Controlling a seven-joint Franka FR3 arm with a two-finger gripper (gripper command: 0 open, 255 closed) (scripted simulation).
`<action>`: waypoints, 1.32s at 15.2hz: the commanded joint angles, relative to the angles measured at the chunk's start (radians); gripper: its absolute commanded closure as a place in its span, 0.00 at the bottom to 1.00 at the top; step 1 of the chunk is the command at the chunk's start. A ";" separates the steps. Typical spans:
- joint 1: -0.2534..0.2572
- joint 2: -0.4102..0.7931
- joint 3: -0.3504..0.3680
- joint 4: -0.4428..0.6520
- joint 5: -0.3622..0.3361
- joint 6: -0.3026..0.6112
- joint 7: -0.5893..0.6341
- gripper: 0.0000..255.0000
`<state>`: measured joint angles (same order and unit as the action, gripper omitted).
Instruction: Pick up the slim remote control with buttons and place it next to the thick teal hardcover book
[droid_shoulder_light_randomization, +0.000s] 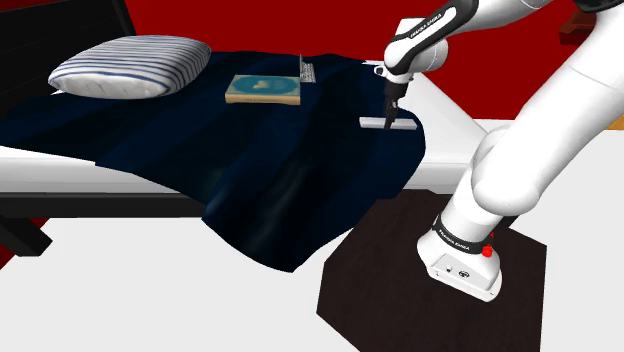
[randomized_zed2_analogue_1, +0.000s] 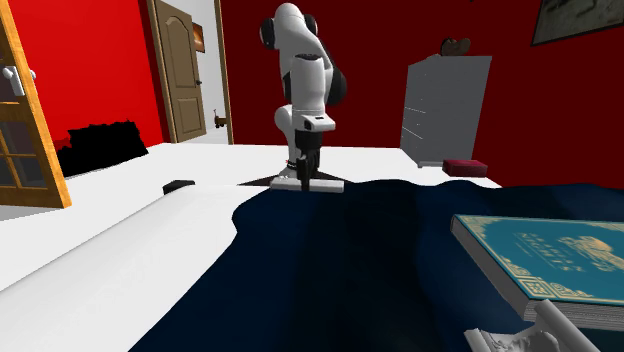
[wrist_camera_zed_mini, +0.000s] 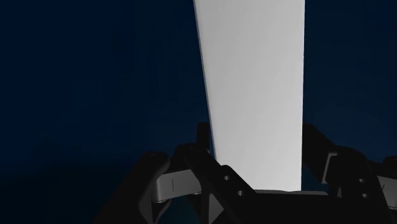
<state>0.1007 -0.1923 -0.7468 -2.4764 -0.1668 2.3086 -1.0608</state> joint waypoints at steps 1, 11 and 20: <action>-0.006 -0.023 0.007 0.011 -0.015 -0.031 0.010 1.00; -0.024 -0.118 0.051 0.082 -0.056 -0.186 0.048 1.00; 0.005 -0.098 0.081 0.178 -0.024 -0.267 0.073 1.00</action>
<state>0.0924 -0.3112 -0.6714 -2.3171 -0.2069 2.0433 -0.9952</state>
